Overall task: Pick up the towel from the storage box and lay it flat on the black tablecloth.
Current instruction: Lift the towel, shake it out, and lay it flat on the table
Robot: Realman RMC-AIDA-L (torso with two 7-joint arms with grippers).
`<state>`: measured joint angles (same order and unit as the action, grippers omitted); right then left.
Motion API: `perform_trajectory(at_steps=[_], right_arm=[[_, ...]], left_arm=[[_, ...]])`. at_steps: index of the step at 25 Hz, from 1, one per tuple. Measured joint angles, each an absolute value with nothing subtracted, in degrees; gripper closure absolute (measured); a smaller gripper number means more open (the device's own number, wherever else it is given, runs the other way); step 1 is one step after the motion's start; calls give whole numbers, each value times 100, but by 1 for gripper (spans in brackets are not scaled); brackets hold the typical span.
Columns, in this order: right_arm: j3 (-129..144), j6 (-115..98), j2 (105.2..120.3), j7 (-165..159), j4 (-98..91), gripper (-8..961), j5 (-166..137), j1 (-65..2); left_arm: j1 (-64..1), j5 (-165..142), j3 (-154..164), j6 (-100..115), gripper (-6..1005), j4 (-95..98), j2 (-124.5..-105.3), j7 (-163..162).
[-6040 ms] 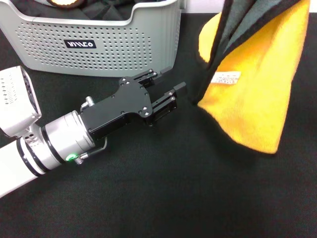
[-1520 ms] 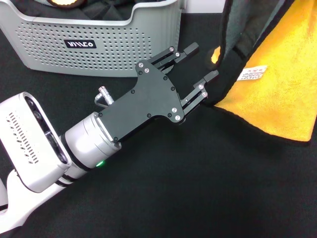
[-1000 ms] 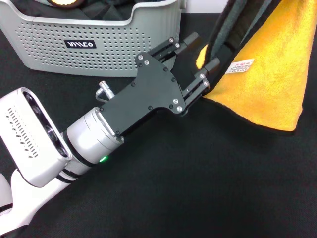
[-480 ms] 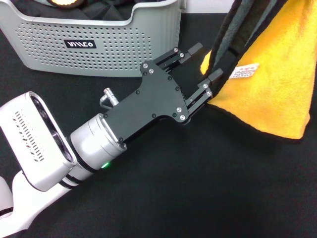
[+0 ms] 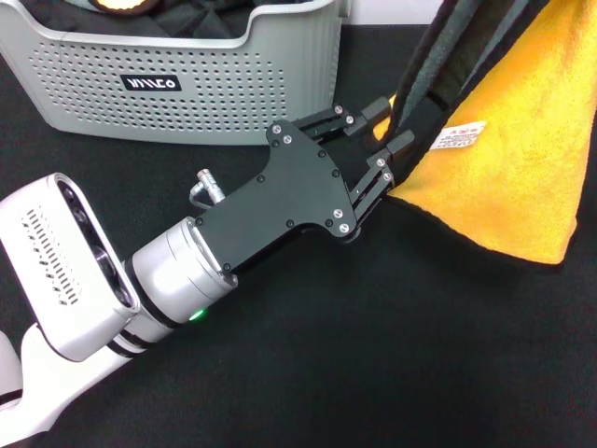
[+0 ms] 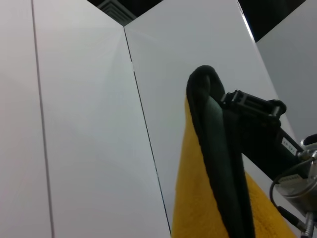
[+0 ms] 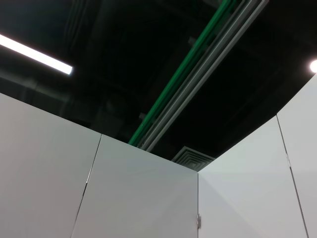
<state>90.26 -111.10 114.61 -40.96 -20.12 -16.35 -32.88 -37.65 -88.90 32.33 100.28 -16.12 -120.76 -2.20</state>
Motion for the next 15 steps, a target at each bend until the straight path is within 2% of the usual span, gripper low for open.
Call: perform_trajectory(at_steps=[2, 7, 15], right_arm=[[9026, -11110, 11461, -4096, -2012, 945, -1635, -3286], [9026, -11110, 11461, -4096, -2012, 945, -1635, -3286], [9027, -11079, 11432, -4174, -1977, 945, -1635, -3225]], left_arm=[[-3763, -8905, 3234, 10029, 652, -1606, -12076, -220], [-3750, -8905, 3235, 10034, 869, -1612, -12076, -227], [-3635, -8875, 3202, 10183, 960, -1367, -12076, -971]])
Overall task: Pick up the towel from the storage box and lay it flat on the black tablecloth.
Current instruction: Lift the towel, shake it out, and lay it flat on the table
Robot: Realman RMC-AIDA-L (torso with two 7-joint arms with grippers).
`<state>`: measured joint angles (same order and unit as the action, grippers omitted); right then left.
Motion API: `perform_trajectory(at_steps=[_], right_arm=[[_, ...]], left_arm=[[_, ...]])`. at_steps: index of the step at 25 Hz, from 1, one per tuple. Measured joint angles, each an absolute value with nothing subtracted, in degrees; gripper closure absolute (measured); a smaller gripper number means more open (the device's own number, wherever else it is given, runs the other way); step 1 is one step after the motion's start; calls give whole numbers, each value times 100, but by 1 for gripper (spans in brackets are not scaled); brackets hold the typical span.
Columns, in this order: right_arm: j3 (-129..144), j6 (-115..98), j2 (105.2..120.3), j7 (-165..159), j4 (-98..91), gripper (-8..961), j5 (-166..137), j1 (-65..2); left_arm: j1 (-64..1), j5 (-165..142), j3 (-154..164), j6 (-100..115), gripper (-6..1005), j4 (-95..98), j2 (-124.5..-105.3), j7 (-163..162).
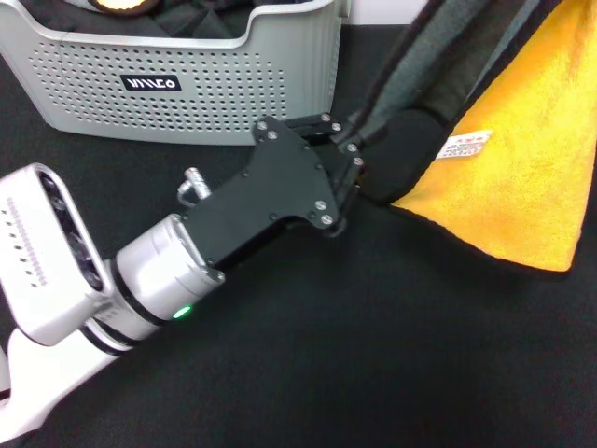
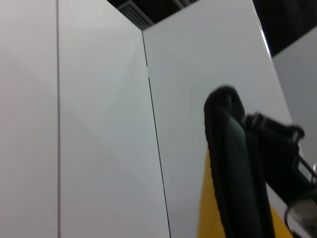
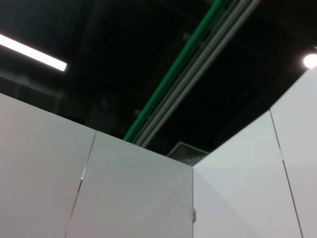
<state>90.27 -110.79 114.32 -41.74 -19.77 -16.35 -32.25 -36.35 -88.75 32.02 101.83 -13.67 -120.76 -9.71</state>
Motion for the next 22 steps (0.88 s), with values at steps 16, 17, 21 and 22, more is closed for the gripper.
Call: perform_trajectory(at_steps=[16, 17, 21, 22], right_arm=[[9030, -11020, 10622, -6204, -1687, 946, -3119, -3113], [9031, -11079, 10560, -6314, -1687, 946, -3271, -3116], [9034, -11348, 10436, -6431, -1688, 946, -3658, -3120], [9035, -11447, 10419, -6450, -1688, 946, -3757, -3107]], left_arm=[[-2817, -8907, 4025, 11268, 962, 1893, -11866, -4560], [-2815, -8908, 4117, 11321, 962, 2031, -11816, -4782], [-2815, -8900, 4289, 11608, 963, 2377, -11550, -5417], [-2801, -8878, 4346, 11657, 963, 2484, -11463, -5632]])
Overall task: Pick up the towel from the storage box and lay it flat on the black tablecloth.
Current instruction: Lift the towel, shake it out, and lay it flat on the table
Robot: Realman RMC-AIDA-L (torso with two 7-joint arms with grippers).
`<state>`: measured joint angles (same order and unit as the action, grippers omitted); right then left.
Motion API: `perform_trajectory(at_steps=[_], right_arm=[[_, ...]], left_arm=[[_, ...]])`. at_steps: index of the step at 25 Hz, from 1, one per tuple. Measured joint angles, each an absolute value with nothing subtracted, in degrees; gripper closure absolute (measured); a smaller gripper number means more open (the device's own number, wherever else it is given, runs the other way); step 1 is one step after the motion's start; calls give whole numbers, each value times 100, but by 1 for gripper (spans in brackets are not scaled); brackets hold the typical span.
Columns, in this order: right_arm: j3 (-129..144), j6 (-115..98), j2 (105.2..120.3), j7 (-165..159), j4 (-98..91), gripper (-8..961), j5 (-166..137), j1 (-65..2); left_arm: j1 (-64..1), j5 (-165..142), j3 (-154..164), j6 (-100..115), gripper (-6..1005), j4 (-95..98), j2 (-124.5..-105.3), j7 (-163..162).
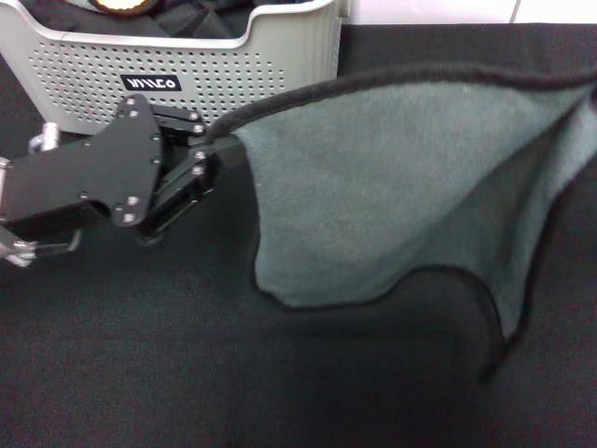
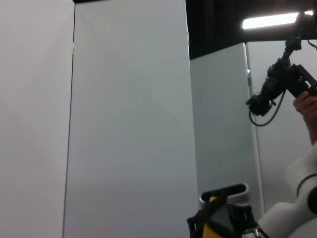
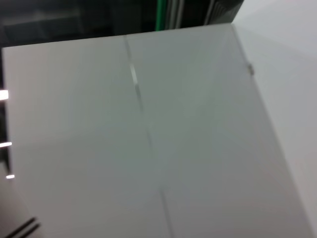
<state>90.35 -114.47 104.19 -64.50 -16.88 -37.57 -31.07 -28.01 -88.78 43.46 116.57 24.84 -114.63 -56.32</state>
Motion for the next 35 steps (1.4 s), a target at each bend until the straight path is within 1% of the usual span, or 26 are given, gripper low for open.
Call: perform_trajectory(at_steps=[4, 8, 9, 10, 11, 13, 16, 18, 19, 22, 28, 31, 35], right_arm=[[9039, -11720, 10393, -6468, -1688, 946, -4024, -3058], [9036, -11891, 10395, -6503, -1689, 945, -4399, -3105], [9035, -11929, 10399, -6539, -1700, 945, -4501, -3121], [9036, -11958, 10405, -6587, -1718, 945, -4565, -3137], [9039, -12001, 10413, -6635, -1731, 945, -4626, -3154], [9051, -12098, 10433, -6711, -1740, 945, -4688, -3205], [9077, -12260, 10498, -6847, -1733, 946, -4751, -3343], [9080, -12286, 10552, -6948, -1752, 946, -4814, -3410], [9082, -12289, 10588, -7012, -1760, 946, -4874, -3448], [9086, -12291, 10710, -7172, -1766, 945, -5169, -3582], [9088, -12296, 10946, -7384, -1777, 946, -5801, -3819], [9116, -12307, 11024, -7464, -1817, 946, -5879, -3909], [9262, -12331, 11054, -7697, -2213, 946, -5889, -3851]], left_arm=[[-2692, -8802, 4597, 11680, 963, 2819, -11252, -6193], [-2447, -8443, 5157, 11692, 964, 3217, -11009, -6637], [-2447, -8443, 5157, 11692, 964, 3217, -11009, -6637], [-2326, -8117, 5553, 11692, 964, 3343, -10792, -6843], [-2314, -8060, 5604, 11692, 964, 3354, -10759, -6875], [-2211, -7770, 5931, 11694, 964, 3463, -10558, -7032], [-2009, -7586, 6210, 11704, 965, 3760, -10372, -7198], [-1962, -7575, 6258, 11706, 965, 3845, -10338, -7229], [-1837, -7564, 6400, 11714, 965, 4068, -10242, -7355], [-1716, -7559, 6580, 11721, 964, 4211, -10133, -7492], [-1618, -7548, 6686, 11738, 967, 4355, -9996, -7677], [-1548, -7512, 6736, 11743, 969, 4584, -9881, -7902], [-1483, -7422, 6861, 11755, 972, 4869, -9740, -8277]])
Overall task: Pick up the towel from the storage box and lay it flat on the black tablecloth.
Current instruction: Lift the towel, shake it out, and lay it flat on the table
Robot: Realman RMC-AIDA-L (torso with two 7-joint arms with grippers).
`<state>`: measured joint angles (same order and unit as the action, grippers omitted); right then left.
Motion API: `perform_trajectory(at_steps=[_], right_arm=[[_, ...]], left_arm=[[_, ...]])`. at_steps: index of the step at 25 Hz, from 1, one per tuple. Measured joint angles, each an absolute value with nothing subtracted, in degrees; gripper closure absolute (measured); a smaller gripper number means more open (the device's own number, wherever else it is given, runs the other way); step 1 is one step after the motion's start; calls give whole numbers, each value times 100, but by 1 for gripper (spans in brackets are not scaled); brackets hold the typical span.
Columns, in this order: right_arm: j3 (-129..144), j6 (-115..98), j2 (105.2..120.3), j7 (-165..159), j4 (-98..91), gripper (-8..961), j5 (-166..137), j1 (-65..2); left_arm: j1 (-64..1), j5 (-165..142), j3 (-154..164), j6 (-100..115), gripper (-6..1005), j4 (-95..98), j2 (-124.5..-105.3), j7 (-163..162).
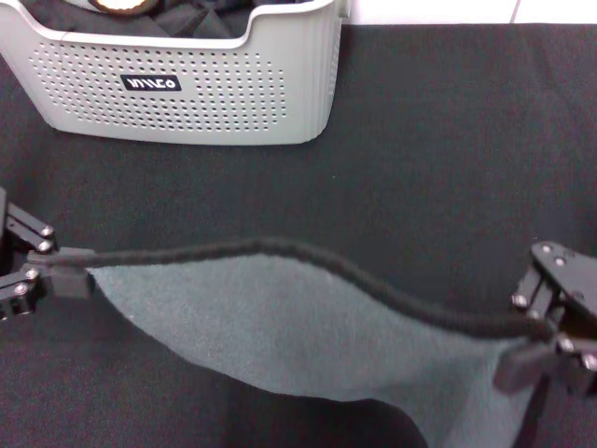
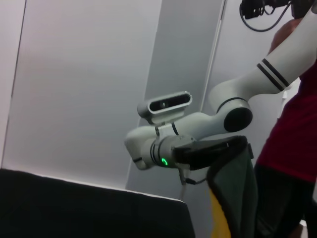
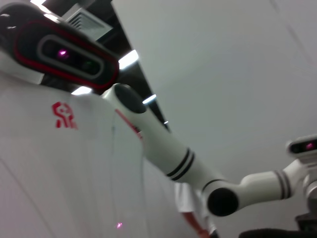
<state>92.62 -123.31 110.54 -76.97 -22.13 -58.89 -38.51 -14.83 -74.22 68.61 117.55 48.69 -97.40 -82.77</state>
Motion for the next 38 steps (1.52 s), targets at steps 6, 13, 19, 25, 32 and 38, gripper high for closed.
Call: perform_trajectory(at_steps=[6, 13, 19, 25, 32, 38], right_arm=[[9446, -12348, 11060, -7978, -2755, 945, -5887, -3765], [9445, -12354, 11150, -8308, -2841, 945, -5887, -3731], [9236, -11704, 11112, -8274, -2034, 946, -6139, -3994], [9200, -9721, 11117, -8290, -2004, 946, -6806, -4288], [9183, -8333, 11021, -8027, -2055, 945, -7017, -4269], [8744, -7848, 10726, -7781, -2063, 946, -7088, -4214]], left_arm=[[-1185, -7163, 6971, 11761, 977, 5372, -9497, -8631], [-772, -7158, 6956, 11759, 983, 5844, -9330, -8936], [-1161, -8464, 6102, 11686, 988, 5404, -9853, -8851], [-2108, -10377, 4903, 11583, 989, 4549, -10372, -8694], [-3148, -11863, 4314, 10463, 988, 4141, -10755, -8961], [-3605, -12389, 4339, 9640, 988, 4025, -10872, -9459]])
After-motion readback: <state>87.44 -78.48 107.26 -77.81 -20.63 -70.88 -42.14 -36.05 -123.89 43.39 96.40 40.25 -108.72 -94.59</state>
